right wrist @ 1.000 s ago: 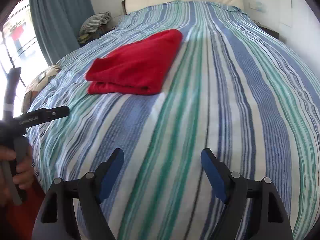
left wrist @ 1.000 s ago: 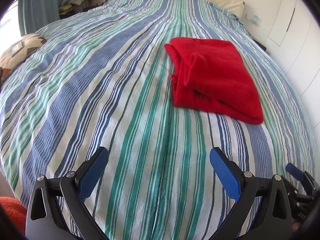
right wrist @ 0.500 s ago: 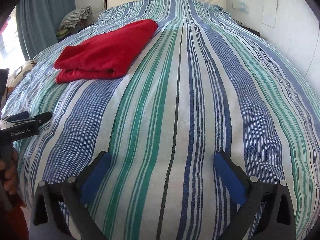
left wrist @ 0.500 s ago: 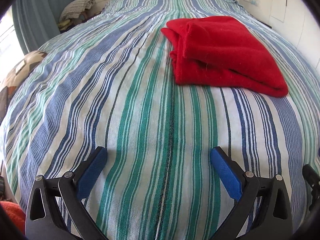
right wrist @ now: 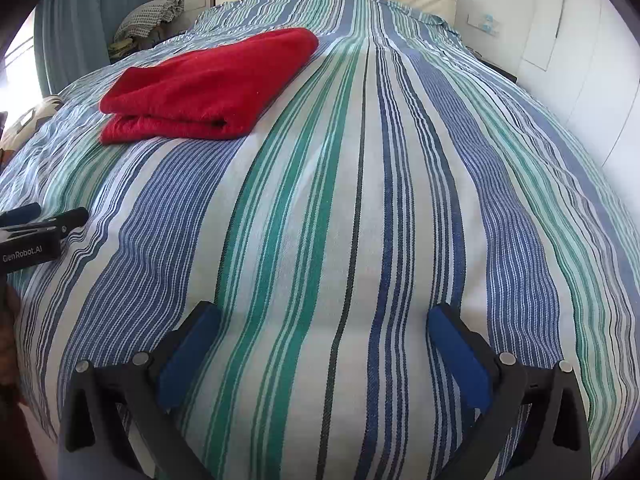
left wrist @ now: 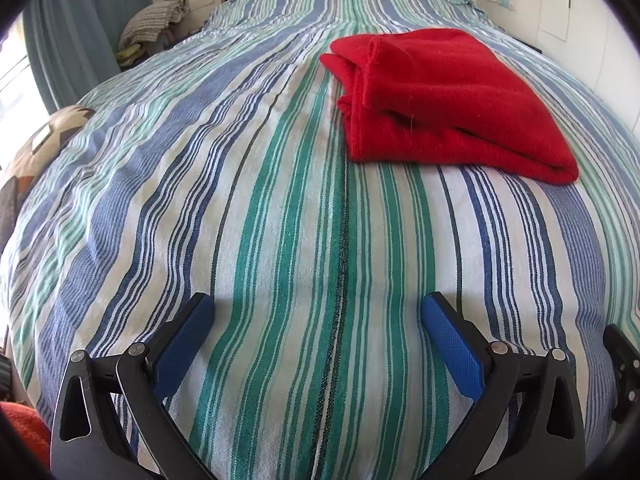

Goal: Fold small clothes

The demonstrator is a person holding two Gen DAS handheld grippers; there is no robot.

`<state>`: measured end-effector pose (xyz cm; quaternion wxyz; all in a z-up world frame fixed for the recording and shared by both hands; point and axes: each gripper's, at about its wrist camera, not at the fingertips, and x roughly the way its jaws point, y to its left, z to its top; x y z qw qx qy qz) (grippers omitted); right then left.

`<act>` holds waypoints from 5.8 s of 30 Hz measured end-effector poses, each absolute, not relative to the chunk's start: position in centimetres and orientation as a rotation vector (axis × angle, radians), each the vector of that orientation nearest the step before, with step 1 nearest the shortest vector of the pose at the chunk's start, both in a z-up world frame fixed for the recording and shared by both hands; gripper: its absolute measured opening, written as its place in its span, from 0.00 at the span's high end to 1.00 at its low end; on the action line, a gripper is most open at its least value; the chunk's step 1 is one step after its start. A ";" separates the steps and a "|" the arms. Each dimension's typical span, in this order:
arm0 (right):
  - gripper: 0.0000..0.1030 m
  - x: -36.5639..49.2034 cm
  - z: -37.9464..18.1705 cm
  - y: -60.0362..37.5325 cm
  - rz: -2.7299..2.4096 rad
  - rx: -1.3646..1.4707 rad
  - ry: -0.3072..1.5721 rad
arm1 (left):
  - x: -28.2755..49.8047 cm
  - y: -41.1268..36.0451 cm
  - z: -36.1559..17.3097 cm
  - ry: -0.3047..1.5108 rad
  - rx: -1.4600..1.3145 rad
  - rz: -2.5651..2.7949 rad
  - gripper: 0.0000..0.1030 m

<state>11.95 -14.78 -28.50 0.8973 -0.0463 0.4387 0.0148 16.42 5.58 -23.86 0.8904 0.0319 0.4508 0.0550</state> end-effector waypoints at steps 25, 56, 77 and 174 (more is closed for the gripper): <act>0.00 12.4 -28.5 -14.5 0.024 -0.118 0.917 | 16.4 5.1 -24.0 0.945 0.091 0.125 0.01; 0.00 12.4 -28.5 -14.4 0.021 -0.128 0.917 | 16.5 5.1 -23.9 0.949 0.098 0.124 0.01; 0.00 12.4 -28.5 -14.4 0.021 -0.128 0.916 | 16.5 5.0 -23.9 0.949 0.100 0.125 0.01; 0.25 38.7 -12.7 -11.0 0.286 0.167 0.752 | 34.7 6.5 -9.9 1.003 -0.041 -0.065 0.23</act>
